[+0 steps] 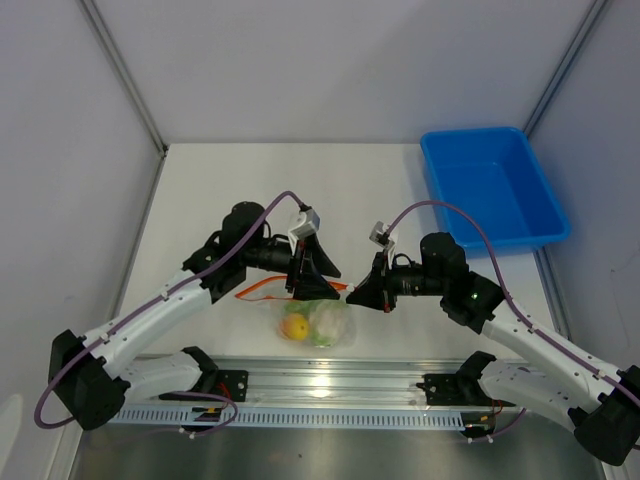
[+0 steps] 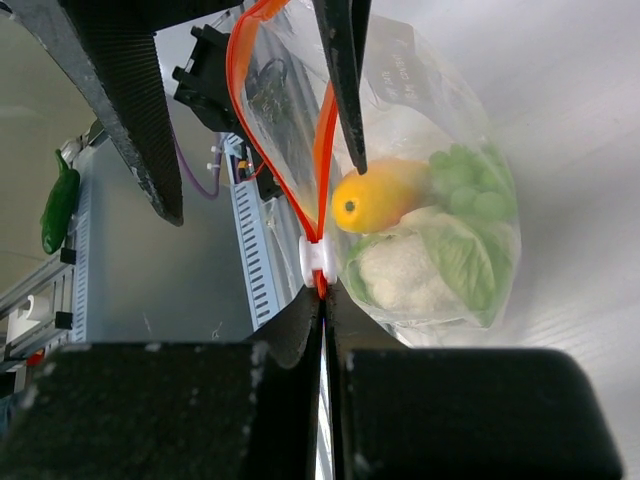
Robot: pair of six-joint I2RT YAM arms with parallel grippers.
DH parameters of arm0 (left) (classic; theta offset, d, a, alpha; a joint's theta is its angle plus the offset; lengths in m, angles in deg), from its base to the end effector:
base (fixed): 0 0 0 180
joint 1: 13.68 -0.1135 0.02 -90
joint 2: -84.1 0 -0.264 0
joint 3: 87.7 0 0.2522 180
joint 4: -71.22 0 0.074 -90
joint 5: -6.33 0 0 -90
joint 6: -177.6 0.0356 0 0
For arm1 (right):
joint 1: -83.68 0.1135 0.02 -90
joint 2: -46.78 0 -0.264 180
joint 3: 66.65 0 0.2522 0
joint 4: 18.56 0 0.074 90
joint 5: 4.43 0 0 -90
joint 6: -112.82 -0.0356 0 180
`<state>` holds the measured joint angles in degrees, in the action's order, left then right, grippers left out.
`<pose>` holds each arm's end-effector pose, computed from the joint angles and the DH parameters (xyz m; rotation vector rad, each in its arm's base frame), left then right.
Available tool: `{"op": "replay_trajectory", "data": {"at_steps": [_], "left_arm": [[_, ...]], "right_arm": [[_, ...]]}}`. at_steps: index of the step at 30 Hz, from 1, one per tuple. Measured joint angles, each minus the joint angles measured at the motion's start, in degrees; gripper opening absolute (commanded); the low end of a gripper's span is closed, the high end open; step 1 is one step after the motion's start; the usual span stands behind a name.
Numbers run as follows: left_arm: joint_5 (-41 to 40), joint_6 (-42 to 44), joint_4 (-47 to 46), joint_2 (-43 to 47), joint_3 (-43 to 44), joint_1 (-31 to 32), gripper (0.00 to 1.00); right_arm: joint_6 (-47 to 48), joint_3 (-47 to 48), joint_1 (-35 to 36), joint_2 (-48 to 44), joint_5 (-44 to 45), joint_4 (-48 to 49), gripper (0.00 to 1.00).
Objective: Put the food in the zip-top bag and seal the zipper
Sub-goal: Zip the zipper food storage bag at the center of the board.
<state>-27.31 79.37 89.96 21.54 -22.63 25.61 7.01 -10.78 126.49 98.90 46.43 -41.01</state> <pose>0.1672 -0.1751 0.3326 1.2068 1.5766 -1.4603 0.1357 0.1563 0.3058 -0.9567 1.8142 1.3139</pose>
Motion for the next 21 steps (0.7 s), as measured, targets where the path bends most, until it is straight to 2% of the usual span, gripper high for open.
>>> {"op": "replay_trajectory", "data": {"at_steps": [2, 12, 17, 21], "left_arm": [[-0.02, -0.35, -0.04, -0.5, 0.0, 0.11, 0.67], [-0.57, -1.16, -0.76, -2.34, 0.0, 0.85, 0.72], [-0.68, -2.29, -1.55, -3.02, 0.0, 1.18, 0.71], [-0.72, -2.38, -1.99, -3.02, 0.0, 1.49, 0.65]], "right_arm": [[0.0, 0.0, 0.2, 0.02, -0.02, 0.02, 0.0], [0.0, 0.0, 0.92, 0.76, -0.42, 0.35, 0.0], [0.0, 0.0, 1.07, 0.87, -0.42, 0.48, 0.0], [0.0, 0.0, 1.25, 0.87, -0.42, 0.59, 0.0]]}}
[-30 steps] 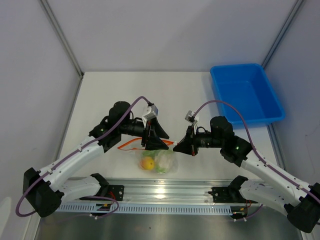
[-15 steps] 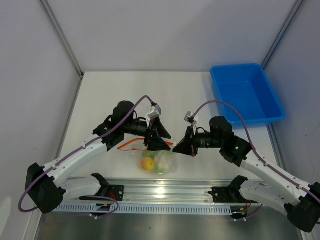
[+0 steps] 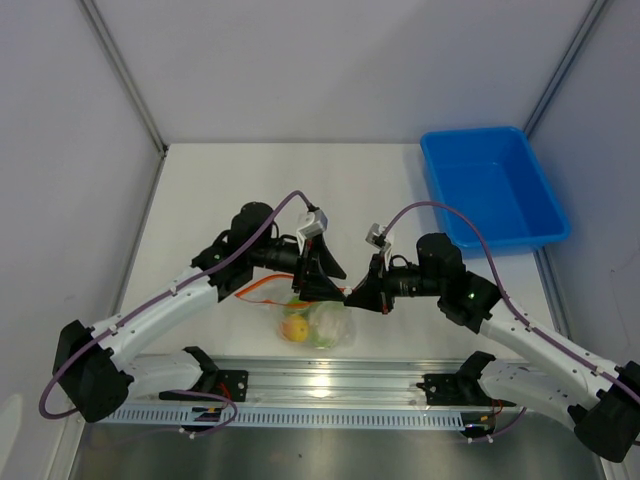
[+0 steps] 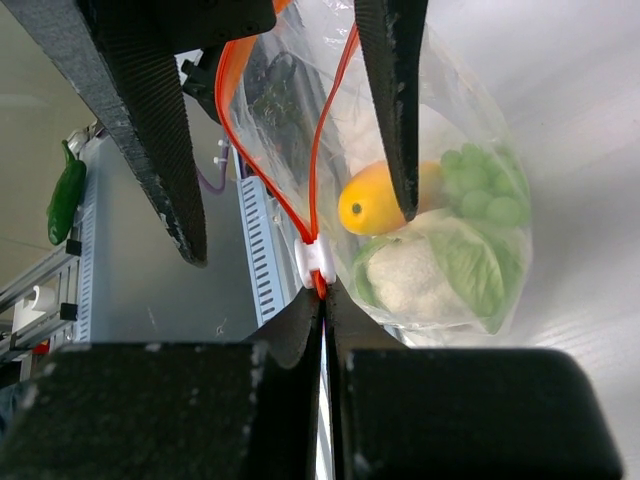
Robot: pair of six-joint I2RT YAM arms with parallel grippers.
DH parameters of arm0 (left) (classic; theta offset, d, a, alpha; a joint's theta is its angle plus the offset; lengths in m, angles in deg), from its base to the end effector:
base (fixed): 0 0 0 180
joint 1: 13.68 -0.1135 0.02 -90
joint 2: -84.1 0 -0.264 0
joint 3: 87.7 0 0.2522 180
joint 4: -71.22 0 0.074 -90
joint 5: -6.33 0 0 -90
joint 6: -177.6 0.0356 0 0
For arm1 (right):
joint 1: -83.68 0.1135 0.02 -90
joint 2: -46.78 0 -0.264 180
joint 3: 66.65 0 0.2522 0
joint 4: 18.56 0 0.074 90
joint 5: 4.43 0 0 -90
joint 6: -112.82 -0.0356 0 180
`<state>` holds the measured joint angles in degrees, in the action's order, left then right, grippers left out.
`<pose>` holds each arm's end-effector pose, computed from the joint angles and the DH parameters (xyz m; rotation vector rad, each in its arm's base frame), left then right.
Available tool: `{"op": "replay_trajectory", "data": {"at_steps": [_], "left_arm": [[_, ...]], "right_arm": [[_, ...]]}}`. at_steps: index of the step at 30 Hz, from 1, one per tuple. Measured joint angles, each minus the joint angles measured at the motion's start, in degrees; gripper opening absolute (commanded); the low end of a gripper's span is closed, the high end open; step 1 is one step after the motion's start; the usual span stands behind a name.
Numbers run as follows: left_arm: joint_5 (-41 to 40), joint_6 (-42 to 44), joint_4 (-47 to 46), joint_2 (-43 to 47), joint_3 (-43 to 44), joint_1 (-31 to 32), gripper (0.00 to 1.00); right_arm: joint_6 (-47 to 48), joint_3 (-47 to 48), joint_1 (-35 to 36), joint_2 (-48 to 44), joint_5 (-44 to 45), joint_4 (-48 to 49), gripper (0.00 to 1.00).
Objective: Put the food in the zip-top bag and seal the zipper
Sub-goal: Zip the zipper food storage bag at the center of the board.
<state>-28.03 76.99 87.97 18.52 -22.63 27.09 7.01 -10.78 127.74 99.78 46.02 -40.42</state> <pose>0.1723 -0.1874 0.3237 1.1954 1.6263 -1.4952 0.1344 0.1616 0.3040 -0.9844 1.8122 1.3336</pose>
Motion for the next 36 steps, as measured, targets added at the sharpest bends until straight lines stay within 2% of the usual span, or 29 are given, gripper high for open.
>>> {"op": "replay_trajectory", "data": {"at_steps": [22, 25, 30, 34, 36], "left_arm": [[-2.64, 0.33, 0.61, -1.33, 0.0, 1.36, 0.34], [-2.73, 0.55, 1.09, -1.9, 0.02, 1.38, 0.26], [-2.43, 0.55, 1.42, -1.95, 0.13, 1.49, 0.01], [-2.32, 0.63, 1.53, -1.95, 0.15, 1.51, 0.01], [-2.29, 0.63, 1.55, -1.95, 0.15, 1.51, 0.01]], "right_arm": [[-0.02, 0.02, 0.63, 1.55, 0.0, 1.2, 0.0], [0.02, 0.02, 0.63, 1.53, 0.09, 1.09, 0.0], [0.07, 0.02, 0.59, 1.49, 0.66, 0.68, 0.0], [0.17, 0.02, 0.61, 1.49, 1.16, 0.48, 0.0], [0.2, 0.02, 0.61, 1.49, 1.25, 0.44, 0.04]]}}
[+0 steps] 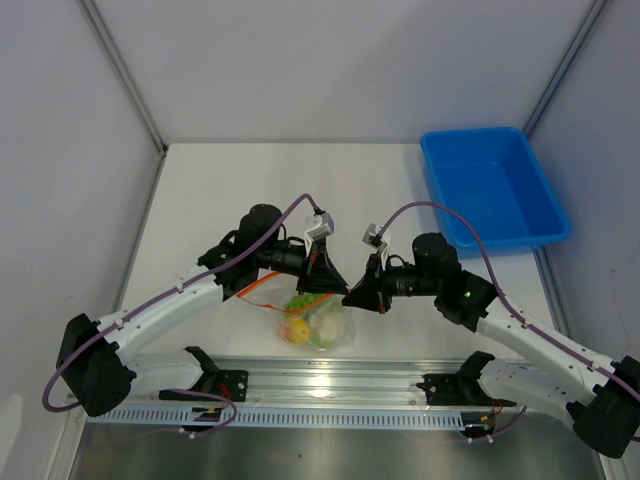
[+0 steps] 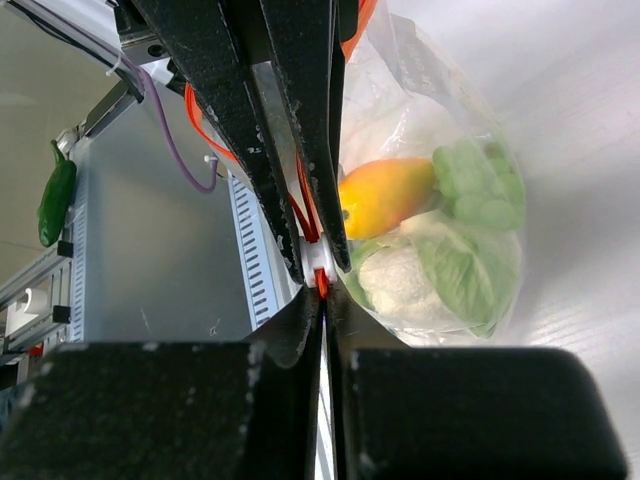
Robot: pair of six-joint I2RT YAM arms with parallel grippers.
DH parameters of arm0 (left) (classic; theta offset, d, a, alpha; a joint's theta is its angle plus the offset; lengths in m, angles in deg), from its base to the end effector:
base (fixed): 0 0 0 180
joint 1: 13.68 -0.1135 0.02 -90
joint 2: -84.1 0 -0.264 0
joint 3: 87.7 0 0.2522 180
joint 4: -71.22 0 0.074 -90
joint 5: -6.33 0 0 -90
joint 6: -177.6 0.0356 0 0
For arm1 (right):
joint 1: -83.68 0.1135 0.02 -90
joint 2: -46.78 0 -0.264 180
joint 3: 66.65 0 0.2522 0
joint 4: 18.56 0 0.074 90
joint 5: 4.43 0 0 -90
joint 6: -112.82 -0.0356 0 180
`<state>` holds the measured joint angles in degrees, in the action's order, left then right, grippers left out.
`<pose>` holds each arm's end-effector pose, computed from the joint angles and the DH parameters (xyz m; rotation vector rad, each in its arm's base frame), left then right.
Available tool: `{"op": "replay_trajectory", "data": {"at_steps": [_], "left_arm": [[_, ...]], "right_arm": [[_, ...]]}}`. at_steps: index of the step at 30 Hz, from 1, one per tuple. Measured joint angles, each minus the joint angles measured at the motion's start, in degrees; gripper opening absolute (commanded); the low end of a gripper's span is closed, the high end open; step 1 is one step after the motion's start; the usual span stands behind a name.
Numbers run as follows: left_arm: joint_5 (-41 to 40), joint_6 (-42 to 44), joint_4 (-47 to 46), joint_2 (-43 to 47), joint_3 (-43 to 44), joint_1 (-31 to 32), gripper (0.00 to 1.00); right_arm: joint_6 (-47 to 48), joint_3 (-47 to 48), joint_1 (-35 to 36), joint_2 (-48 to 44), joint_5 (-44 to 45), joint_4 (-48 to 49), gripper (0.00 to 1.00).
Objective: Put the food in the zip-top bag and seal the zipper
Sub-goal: Zip the zipper food storage bag at the center of the board.
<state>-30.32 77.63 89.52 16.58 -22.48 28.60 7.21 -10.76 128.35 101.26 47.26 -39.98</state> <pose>0.1733 -0.1962 0.3138 1.1977 1.6892 -1.4785 0.1370 0.1665 0.2997 -0.9825 1.8326 1.3172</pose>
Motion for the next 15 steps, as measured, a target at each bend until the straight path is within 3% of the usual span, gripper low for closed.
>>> {"op": "replay_trajectory", "data": {"at_steps": [2, 4, 5, 6, 15], "left_arm": [[-0.02, 0.0, 0.04, 0.0, 0.0, 0.0, 0.01], [0.0, 0.0, 0.09, 0.0, 0.0, 0.0, 0.01], [0.0, 0.0, 0.09, 0.0, 0.0, 0.0, 0.0], [-0.02, 0.02, 0.13, 0.0, 0.0, -0.02, 0.01], [-0.85, 0.72, 1.03, 0.02, 0.28, -0.04, 0.01]], "right_arm": [[0.0, 0.0, 0.0, 0.0, 0.07, 0.02, 0.11], [0.07, 0.0, 0.02, 0.09, 0.04, 0.07, 0.12], [0.02, 0.0, 0.02, 0.24, 0.02, 0.11, 0.11], [0.02, 0.02, 0.02, 0.42, 0.0, 0.13, 0.01], [-0.52, -0.13, 0.72, -0.11, 3.61, 0.2, 0.0]]}}
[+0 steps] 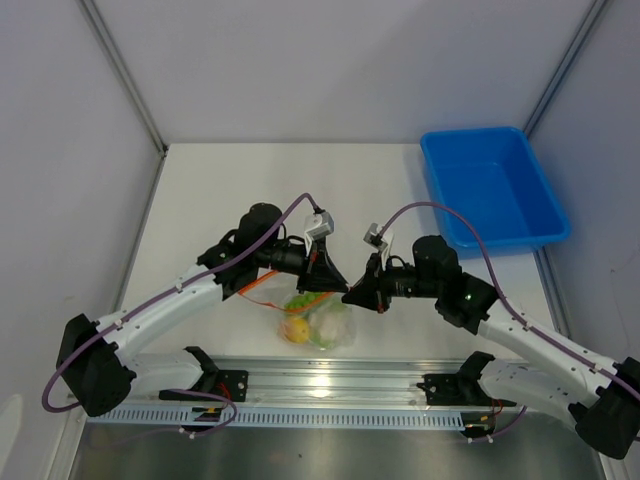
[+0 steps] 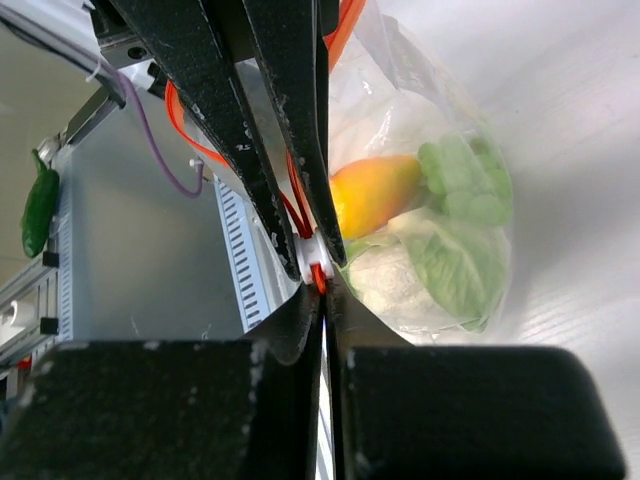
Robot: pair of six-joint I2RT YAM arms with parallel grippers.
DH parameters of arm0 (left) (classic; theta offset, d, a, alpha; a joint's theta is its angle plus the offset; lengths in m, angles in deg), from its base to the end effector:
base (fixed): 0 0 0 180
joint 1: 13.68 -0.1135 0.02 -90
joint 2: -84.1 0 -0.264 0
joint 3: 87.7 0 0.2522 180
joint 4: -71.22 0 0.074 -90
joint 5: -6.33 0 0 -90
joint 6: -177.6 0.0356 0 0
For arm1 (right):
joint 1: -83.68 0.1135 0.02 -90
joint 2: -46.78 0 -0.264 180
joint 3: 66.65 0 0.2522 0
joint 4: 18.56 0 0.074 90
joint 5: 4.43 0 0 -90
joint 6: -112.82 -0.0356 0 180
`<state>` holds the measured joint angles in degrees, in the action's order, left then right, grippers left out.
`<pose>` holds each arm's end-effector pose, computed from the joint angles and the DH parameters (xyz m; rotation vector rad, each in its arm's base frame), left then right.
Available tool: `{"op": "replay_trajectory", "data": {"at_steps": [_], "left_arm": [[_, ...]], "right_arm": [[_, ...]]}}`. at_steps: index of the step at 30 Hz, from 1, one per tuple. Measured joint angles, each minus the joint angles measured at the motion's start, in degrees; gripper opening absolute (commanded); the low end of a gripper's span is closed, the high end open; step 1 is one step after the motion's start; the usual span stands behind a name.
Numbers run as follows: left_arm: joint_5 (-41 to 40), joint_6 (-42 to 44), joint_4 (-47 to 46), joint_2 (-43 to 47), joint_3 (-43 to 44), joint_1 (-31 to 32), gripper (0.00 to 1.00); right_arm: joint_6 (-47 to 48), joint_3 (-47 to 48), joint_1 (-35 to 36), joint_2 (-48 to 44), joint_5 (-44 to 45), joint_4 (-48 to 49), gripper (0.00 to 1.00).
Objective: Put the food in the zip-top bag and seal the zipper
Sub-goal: Zip the zipper food storage bag at the center of the board.
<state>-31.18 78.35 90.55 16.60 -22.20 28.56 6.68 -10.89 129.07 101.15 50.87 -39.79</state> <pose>0.1736 -0.1958 0.3138 1.1948 1.6996 -1.4585 0.1369 0.1676 0.2991 -0.9420 1.8487 1.2721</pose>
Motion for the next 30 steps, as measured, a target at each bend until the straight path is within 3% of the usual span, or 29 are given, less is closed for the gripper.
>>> {"op": "replay_trajectory", "data": {"at_steps": [8, 18, 22, 25, 30], "left_arm": [[-1.84, 1.99, 2.19, 0.0, 2.03, 0.02, 0.0], [-2.95, 3.28, 4.96, 0.07, 2.08, -0.66, 0.01], [-2.58, 3.26, 5.57, 0.07, 2.08, -0.96, 0.01], [-1.73, 3.13, 5.7, 0.07, 2.05, -1.62, 0.01], [0.52, 1.79, 4.52, 0.72, 2.01, -2.67, 0.0]], "right_arm": [[-3.1, -3.89, 0.15, -5.07, 4.87, 5.29, 0.0], [-4.31, -4.7, -0.33, -5.18, 4.02, 7.17, 0.0], [-3.32, -3.89, -0.63, -3.56, 1.77, 6.45, 0.31], [-2.21, -3.37, -0.74, -3.15, 1.18, 5.66, 0.36], [-1.88, -3.02, -0.96, -2.25, -0.09, 5.97, 0.36]]}}
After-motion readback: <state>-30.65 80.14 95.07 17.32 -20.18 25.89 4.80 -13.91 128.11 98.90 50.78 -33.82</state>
